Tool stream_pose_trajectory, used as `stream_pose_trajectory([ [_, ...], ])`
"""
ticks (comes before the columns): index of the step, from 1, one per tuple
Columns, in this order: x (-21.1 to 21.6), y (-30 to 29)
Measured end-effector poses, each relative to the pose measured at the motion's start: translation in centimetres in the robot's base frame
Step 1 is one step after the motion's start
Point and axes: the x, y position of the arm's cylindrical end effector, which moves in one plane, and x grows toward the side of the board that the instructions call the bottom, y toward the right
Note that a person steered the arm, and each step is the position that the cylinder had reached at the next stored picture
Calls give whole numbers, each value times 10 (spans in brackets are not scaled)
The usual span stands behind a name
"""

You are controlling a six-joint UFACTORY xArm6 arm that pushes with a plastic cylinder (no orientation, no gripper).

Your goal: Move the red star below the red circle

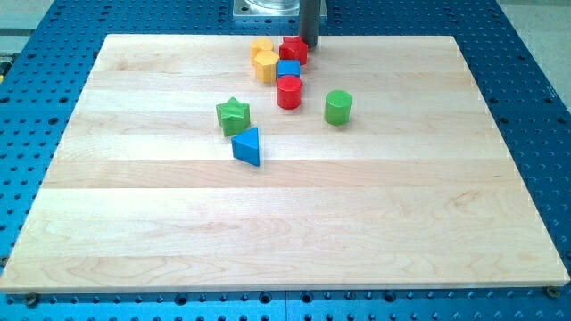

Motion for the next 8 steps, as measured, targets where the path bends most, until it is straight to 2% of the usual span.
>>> stream_pose_trajectory([
  [2,0,-5],
  [4,-11,-68],
  [5,8,-70],
  [7,60,-7],
  [8,59,32],
])
